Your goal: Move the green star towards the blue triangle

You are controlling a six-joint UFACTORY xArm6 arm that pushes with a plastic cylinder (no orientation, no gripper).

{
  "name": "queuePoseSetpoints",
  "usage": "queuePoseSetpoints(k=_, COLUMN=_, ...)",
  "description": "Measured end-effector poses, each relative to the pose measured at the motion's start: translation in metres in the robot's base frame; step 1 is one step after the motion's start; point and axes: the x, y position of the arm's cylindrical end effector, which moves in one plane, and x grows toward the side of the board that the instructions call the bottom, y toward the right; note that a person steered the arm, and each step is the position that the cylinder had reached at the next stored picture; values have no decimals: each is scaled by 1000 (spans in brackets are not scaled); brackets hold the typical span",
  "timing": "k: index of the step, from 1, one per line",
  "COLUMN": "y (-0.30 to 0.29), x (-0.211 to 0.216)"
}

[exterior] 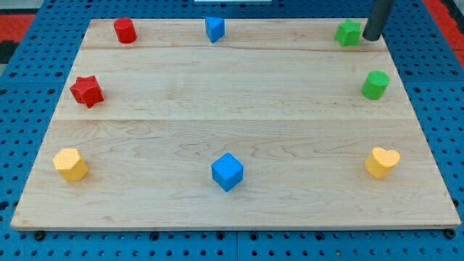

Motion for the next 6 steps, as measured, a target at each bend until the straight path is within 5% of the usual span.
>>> queuePoseSetpoints(k=2, y=-74, x=-13)
queuePoseSetpoints(k=6, y=-114, x=15)
